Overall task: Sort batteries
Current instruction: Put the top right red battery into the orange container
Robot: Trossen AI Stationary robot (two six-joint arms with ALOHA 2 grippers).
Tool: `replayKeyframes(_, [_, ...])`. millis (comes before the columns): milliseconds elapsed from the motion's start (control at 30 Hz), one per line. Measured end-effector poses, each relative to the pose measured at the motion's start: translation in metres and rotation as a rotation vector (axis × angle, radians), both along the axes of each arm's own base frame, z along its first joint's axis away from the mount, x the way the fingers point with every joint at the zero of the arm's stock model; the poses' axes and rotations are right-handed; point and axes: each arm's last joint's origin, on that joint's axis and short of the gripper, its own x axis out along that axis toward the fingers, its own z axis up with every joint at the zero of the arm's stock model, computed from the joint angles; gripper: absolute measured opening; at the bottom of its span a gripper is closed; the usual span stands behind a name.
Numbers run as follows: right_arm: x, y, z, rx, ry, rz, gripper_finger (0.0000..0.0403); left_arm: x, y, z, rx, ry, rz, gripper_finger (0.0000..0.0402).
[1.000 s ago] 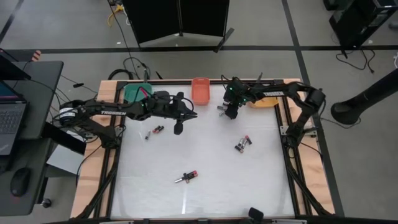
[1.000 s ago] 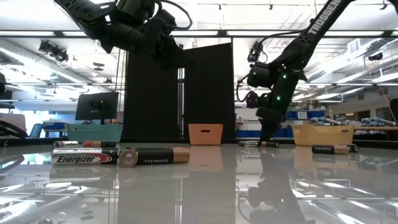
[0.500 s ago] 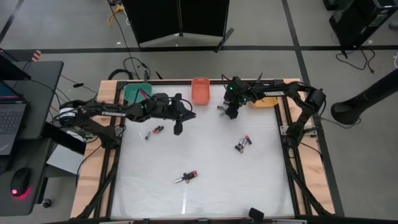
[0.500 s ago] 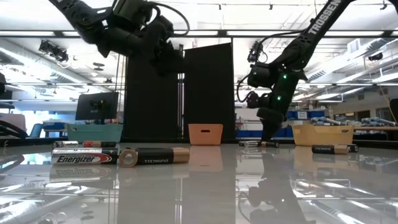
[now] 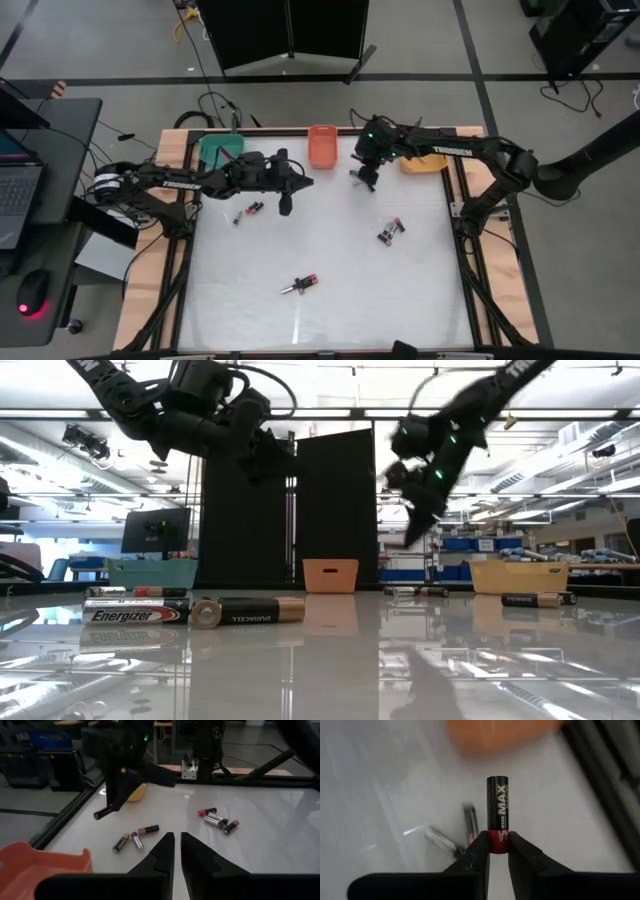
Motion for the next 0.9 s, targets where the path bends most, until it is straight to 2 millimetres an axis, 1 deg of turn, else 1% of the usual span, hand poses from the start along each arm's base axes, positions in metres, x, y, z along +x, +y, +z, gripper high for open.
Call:
replayKeyframes(67, [0.015, 0.001, 0.014, -0.028, -0.025, 0.042, 0.0056, -0.001, 0.001, 0.003, 0.007, -0.016, 0.003, 0.0037])
replayKeyframes(200, [0.045, -0.002, 0.036, -0.068, -0.046, 0.111, 0.0056, -0.005, 0.000, 0.012, 0.018, -0.043, 0.003, 0.0037])
replayKeyframes(267, [0.058, -0.007, 0.042, -0.078, -0.038, 0.136, 0.0056, -0.008, -0.001, 0.016, 0.024, -0.061, 0.002, 0.0037])
replayKeyframes(333, [0.071, -0.014, 0.043, -0.079, -0.014, 0.156, 0.0056, -0.011, -0.002, 0.020, 0.031, -0.059, 0.001, 0.0037])
replayKeyframes(467, [0.095, -0.029, 0.033, -0.063, 0.061, 0.196, 0.0056, -0.017, -0.004, 0.027, 0.053, -0.062, -0.003, 0.0037])
replayKeyframes(600, [0.110, -0.048, 0.017, -0.044, 0.128, 0.218, 0.0056, -0.020, -0.005, 0.030, 0.057, -0.067, -0.003, 0.0037])
replayKeyframes(800, [0.119, -0.083, -0.012, -0.022, 0.183, 0.219, 0.0056, -0.020, -0.005, 0.031, 0.059, -0.073, -0.004, 0.0037])
replayKeyframes(900, [0.120, -0.096, -0.023, 0.000, 0.209, 0.224, 0.0056, -0.020, -0.005, 0.031, 0.059, -0.074, -0.004, 0.0037])
